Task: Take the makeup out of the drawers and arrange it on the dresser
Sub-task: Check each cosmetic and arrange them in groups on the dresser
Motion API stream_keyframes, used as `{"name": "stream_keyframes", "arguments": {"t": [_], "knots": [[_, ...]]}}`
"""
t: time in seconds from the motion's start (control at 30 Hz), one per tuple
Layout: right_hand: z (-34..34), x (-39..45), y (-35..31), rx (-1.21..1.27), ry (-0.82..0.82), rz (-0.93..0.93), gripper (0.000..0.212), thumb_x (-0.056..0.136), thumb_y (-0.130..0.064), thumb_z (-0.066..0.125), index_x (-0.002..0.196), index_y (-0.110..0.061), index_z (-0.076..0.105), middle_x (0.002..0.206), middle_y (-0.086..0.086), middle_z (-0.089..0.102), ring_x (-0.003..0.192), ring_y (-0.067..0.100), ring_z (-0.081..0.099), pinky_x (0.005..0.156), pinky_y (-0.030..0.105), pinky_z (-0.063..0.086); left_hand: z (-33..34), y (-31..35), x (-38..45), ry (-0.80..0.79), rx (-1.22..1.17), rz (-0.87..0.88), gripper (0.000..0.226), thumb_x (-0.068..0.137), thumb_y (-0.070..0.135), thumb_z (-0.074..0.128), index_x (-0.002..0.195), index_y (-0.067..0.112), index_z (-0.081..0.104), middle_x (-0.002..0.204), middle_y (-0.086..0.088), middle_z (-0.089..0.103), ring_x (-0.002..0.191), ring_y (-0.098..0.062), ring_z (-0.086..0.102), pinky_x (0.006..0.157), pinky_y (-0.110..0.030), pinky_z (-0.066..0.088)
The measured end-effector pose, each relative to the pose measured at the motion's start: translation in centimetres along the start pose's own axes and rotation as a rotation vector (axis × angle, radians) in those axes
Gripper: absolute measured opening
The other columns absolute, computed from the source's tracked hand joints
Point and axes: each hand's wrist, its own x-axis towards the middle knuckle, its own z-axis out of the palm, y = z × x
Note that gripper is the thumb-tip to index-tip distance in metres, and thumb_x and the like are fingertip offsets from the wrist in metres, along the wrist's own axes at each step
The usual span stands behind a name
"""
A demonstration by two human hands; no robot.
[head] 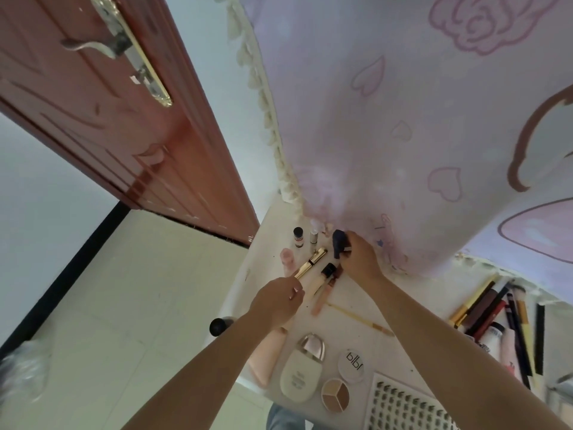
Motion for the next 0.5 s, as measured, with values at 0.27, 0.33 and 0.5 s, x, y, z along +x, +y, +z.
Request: {"name": "stream_keyframes", "arguments": {"t": [0.27, 0.33, 0.5], "knots": [[0.3, -0.1, 0.7, 0.040, -0.012, -0.026, 0.029, 0.074, 0.014, 0.044, 0.093, -0.003, 0.058, 0.099, 0.015, 0.063, 0.099, 0.028, 0.058, 0.080, 0.025, 0.041, 0.6, 0.2, 0.0, 0.033, 0.111, 0.006, 0.029, 0.095, 0.026, 0.036, 0.114, 0.016, 0.056, 0.114, -0.003, 0.057, 0.103, -0.019, 0.054, 0.084, -0.026, 0.042], [0.1, -0.1, 1.0, 0.005, -0.033, -0.025, 0.032, 0.076, 0.012, 0.047, 0.101, -0.005, 0.058, 0.104, 0.014, 0.063, 0.103, 0.028, 0.058, 0.079, 0.023, 0.039, 0.8, 0.3, 0.0, 0.047, 0.155, 0.026, 0.030, 0.096, 0.026, 0.036, 0.118, 0.016, 0.054, 0.119, -0.003, 0.055, 0.108, -0.019, 0.052, 0.087, -0.027, 0.041], [-1.4, -1.3, 1.2, -0.082, -0.076, -0.017, 0.051, 0.083, 0.001, 0.056, 0.132, -0.005, 0.040, 0.130, 0.012, 0.051, 0.121, 0.027, 0.048, 0.098, 0.029, 0.038, 1.2, 1.2, 0.3, 0.097, 0.297, 0.138, 0.032, 0.094, 0.023, 0.037, 0.123, 0.014, 0.049, 0.125, -0.005, 0.051, 0.113, -0.022, 0.046, 0.090, -0.031, 0.041]]}}
